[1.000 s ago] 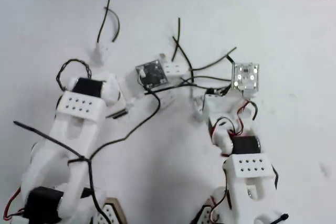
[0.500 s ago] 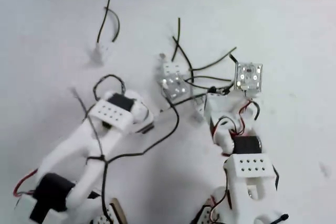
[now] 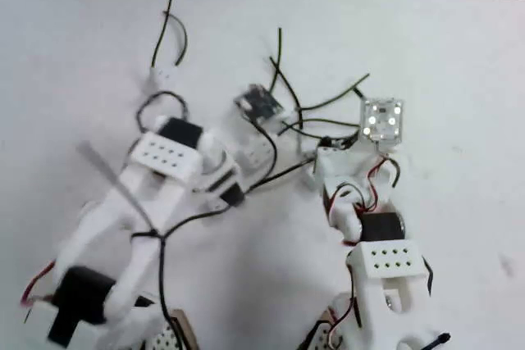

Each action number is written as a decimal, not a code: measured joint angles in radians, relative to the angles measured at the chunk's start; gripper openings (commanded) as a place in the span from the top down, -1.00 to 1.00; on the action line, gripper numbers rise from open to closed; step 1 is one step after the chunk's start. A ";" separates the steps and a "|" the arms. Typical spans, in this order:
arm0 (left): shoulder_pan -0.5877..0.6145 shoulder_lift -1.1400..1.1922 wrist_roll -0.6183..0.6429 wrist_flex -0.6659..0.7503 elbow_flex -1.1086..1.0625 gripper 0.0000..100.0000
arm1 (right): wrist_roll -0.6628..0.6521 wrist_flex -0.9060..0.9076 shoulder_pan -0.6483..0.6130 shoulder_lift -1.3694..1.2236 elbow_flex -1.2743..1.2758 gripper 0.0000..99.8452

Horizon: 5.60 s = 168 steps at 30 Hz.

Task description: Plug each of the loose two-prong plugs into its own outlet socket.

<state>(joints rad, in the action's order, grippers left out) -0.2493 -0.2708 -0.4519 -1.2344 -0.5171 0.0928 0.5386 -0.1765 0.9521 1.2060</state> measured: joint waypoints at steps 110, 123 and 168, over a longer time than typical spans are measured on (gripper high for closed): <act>0.689 -1.100 0.117 0.112 -0.847 0.28 | -0.342 -0.072 -0.631 -0.299 -0.083 0.53; 0.512 -1.100 -0.046 0.031 -0.847 0.25 | -0.066 0.195 -0.402 0.141 -0.075 0.53; -0.052 -0.173 0.017 0.519 -0.575 0.64 | -0.020 0.063 -0.038 0.014 -0.017 0.53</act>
<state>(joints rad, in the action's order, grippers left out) -0.3015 -0.4442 -0.4350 -0.7158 -1.0925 0.0729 0.6015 -0.2148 0.9659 1.1891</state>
